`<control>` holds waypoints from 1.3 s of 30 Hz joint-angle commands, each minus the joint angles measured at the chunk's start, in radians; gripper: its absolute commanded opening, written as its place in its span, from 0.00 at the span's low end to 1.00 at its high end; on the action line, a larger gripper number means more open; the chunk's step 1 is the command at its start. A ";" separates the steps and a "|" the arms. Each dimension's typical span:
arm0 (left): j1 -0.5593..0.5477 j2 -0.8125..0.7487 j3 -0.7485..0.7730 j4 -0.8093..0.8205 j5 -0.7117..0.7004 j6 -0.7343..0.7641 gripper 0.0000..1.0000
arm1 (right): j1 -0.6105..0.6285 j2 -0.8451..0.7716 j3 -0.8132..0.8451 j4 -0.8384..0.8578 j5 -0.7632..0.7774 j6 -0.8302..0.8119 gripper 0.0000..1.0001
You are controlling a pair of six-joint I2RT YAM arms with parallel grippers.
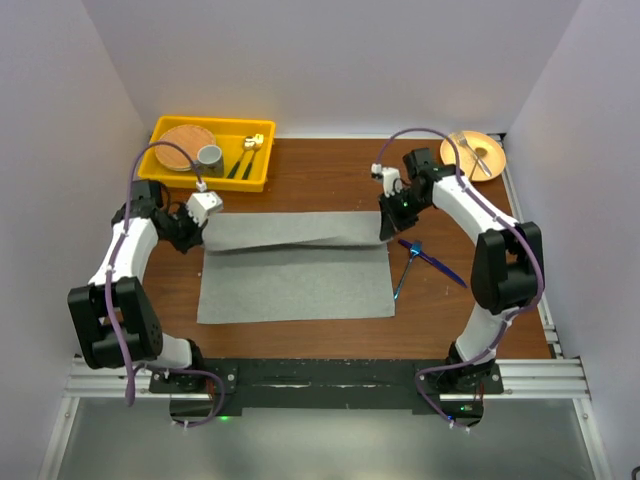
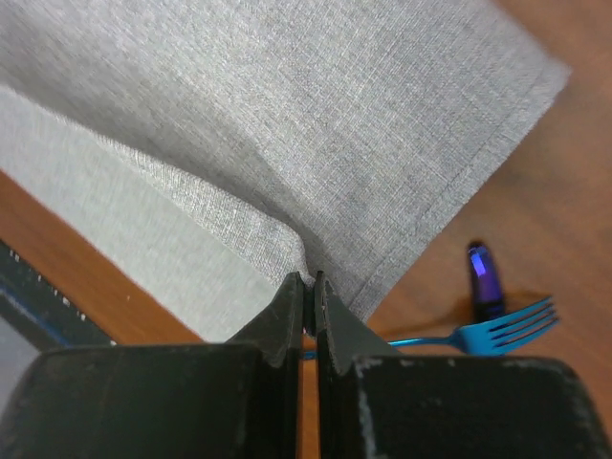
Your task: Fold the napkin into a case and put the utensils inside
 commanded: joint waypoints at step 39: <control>0.024 -0.164 -0.263 -0.321 -0.016 0.286 0.00 | 0.118 -0.103 -0.337 -0.070 0.039 -0.113 0.00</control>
